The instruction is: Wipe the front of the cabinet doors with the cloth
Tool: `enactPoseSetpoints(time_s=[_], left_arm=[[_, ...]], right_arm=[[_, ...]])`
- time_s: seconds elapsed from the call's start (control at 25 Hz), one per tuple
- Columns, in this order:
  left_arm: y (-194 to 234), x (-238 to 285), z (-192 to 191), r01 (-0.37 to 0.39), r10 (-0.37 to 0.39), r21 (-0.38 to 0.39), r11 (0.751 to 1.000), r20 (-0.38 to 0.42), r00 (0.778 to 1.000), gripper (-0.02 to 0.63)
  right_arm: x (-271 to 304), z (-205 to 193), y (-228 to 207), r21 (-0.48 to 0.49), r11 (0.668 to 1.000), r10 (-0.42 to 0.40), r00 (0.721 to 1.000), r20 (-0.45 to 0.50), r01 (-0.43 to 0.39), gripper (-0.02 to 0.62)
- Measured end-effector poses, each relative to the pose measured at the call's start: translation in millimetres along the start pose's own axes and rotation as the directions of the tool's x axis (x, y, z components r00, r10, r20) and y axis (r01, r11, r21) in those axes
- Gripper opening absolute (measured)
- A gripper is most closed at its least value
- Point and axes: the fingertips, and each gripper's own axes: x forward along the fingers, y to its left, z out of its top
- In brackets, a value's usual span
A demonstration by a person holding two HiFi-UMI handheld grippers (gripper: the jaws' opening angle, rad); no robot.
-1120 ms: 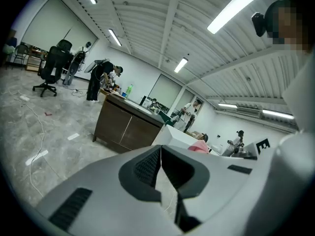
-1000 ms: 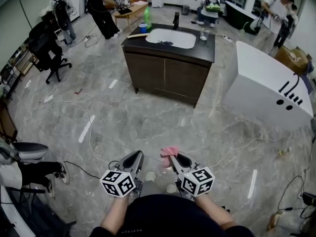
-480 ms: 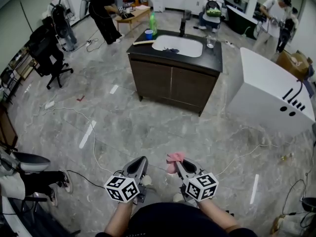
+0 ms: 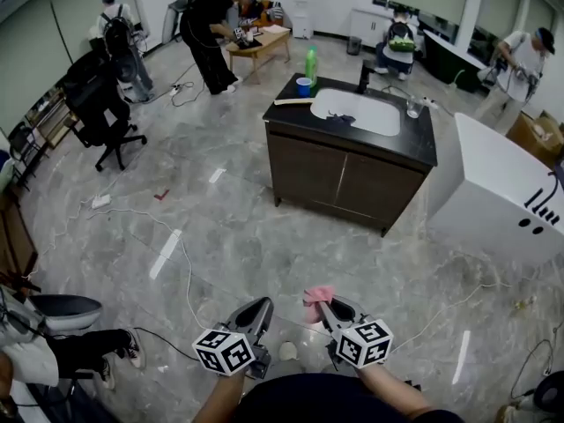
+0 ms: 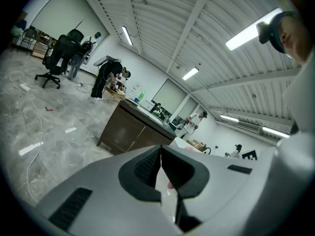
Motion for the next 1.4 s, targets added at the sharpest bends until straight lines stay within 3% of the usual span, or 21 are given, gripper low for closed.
enactPoseSetpoints(time_s=[0.2,0.44,1.0,1.4], left_arm=[[36,0,28,0.009,-0.009,0.008,1.000,0.004,1.000,0.009],[72,7,39,-0.007,0.008,-0.040,0.999,0.017,1.000,0.009],[123,87,100,-0.040,0.040,-0.033,0.999,0.006,0.999,0.009],[141,157,138,-0.050,0.050,0.007,0.999,-0.014,0.999,0.009]], right_arm=[[48,10,17,0.001,1.000,0.006,1.000,-0.010,-0.006,0.054],[88,15,22,-0.014,1.000,0.027,0.998,-0.059,-0.028,0.052],[191,75,-19,-0.008,0.994,0.106,0.992,-0.069,-0.107,0.052],[234,111,-63,0.021,0.993,0.118,0.991,-0.062,-0.117,0.054]])
